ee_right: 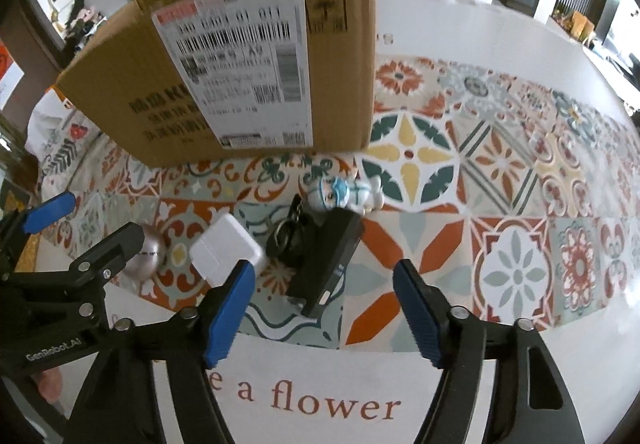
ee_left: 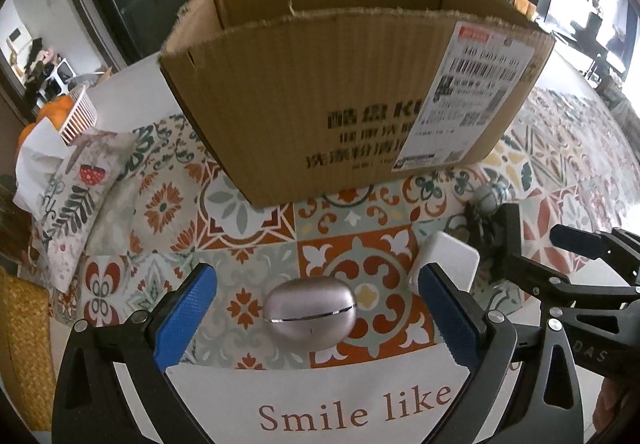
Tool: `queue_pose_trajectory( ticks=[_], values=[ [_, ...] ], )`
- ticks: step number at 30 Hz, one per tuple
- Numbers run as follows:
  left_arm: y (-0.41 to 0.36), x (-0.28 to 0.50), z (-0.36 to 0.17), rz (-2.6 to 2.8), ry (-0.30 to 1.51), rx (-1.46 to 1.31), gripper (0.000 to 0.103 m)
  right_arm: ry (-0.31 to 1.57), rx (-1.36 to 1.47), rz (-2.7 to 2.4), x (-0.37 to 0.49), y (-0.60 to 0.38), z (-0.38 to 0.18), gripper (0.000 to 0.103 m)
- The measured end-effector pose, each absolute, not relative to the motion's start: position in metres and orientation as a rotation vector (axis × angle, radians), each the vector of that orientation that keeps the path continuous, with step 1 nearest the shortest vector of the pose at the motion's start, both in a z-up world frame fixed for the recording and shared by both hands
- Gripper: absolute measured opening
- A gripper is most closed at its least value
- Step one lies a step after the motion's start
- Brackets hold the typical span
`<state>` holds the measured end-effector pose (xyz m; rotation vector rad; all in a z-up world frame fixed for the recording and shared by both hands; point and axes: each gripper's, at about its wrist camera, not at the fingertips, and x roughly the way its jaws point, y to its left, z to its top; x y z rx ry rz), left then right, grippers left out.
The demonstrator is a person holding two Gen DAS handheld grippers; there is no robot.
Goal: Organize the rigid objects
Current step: 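Move both open tools back toward the remaining items on the table, then close the left tool on the white square charger while the right tool closes on the black key fob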
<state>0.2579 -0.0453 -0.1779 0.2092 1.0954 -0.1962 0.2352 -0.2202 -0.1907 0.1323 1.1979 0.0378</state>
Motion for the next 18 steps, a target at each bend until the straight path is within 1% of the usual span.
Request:
queue_pose_trajectory(
  ticks=[2,6,8,11,18],
  values=[
    [-0.045,0.259,-0.182,-0.192,1.106,0.213,0.102,1.219,0.142,0.041,0.237,-0.221,-0.198,0.058],
    [-0.046,0.260,-0.186,-0.190,1.117,0.214,0.102,1.249,0.168,0.049,0.238,-0.221,-0.210,0.054],
    [-0.045,0.262,-0.188,-0.188,1.127,0.211,0.102,1.259,0.175,0.053,0.240,-0.220,-0.215,0.047],
    [-0.044,0.264,-0.190,-0.189,1.139,0.202,0.102,1.269,0.191,0.058,0.243,-0.220,-0.219,0.043],
    [-0.038,0.269,-0.197,-0.181,1.157,0.183,0.102,1.283,0.216,0.061,0.250,-0.220,-0.226,0.039]
  ],
)
